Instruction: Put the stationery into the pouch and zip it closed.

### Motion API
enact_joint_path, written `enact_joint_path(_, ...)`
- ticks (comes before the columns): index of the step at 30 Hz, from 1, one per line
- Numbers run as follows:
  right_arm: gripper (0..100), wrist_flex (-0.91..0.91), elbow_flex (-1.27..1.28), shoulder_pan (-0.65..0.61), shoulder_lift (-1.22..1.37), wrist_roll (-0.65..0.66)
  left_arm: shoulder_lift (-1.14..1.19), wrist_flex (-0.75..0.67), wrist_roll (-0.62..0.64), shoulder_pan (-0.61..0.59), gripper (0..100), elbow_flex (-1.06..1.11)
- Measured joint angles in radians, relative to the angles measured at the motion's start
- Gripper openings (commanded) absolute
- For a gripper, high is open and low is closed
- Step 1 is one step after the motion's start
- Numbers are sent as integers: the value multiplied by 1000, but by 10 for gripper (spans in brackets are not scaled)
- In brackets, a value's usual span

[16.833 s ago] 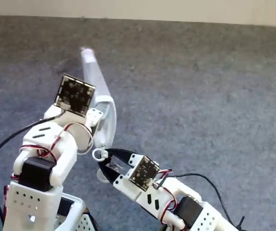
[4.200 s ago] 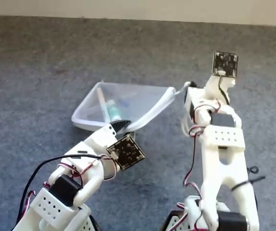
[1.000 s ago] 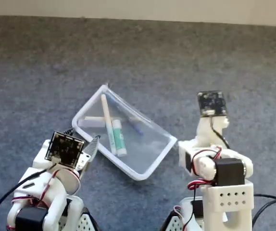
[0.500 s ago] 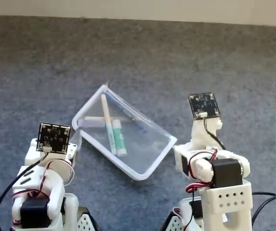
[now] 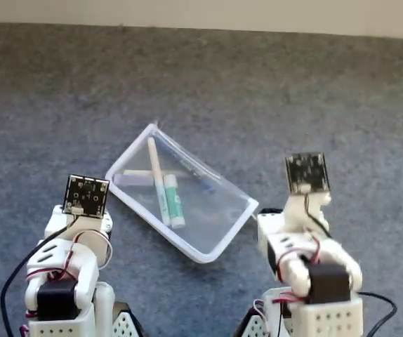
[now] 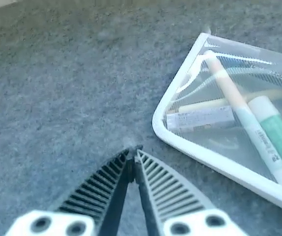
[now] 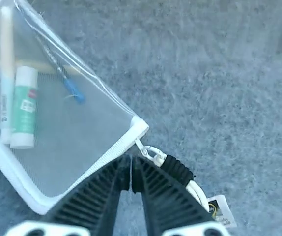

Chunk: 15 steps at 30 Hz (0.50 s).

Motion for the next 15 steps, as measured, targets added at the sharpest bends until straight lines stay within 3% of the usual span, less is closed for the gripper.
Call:
enact_joint_path(10,5,-81,302,5,-358,5,0,0,0,2,10,66)
enact_joint_path(15,5,-89,374,5,-373,5,0,0,0,2,10,110)
